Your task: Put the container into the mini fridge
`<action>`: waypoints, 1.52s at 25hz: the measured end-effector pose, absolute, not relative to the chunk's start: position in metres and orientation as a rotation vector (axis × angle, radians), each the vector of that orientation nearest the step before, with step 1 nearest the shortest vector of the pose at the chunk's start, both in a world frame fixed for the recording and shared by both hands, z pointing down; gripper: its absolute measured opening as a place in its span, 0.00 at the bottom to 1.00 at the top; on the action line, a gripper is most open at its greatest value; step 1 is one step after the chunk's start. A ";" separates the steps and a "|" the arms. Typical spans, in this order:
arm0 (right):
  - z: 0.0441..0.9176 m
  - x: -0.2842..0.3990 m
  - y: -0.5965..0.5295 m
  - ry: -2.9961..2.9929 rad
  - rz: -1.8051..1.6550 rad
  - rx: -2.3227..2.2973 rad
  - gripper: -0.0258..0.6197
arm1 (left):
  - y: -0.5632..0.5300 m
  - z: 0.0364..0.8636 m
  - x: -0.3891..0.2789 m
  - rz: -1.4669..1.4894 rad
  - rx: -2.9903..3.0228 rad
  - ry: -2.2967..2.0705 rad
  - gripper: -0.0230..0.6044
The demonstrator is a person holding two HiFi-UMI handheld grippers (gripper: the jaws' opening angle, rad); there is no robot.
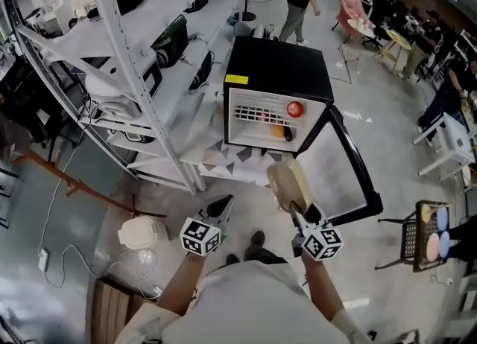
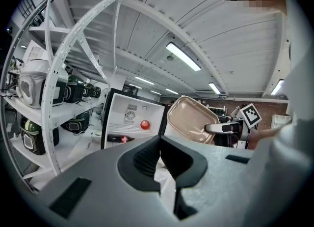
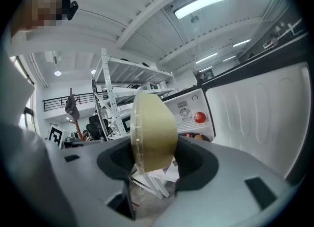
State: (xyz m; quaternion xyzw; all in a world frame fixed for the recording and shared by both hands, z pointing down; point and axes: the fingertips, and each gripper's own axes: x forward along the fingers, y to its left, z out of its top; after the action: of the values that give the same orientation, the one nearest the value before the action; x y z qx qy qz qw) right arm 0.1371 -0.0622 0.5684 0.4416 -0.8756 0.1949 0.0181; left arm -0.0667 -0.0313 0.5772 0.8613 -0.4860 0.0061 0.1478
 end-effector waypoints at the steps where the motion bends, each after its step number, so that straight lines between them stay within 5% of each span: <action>1: 0.570 0.137 -0.065 -2.718 0.614 1.373 0.40 | -0.034 0.579 -0.067 0.016 2.474 -1.397 0.04; 38: 0.644 0.113 -0.287 -2.694 0.875 1.246 0.40 | -0.237 0.601 -0.051 0.129 2.409 -1.453 0.04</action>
State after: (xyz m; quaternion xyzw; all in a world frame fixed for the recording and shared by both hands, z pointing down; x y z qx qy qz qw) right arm 0.1126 -0.2867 0.6443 0.4027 -0.8703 0.2828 0.0235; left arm -0.0511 -0.2370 0.6013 0.8441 -0.5091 0.0451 0.1621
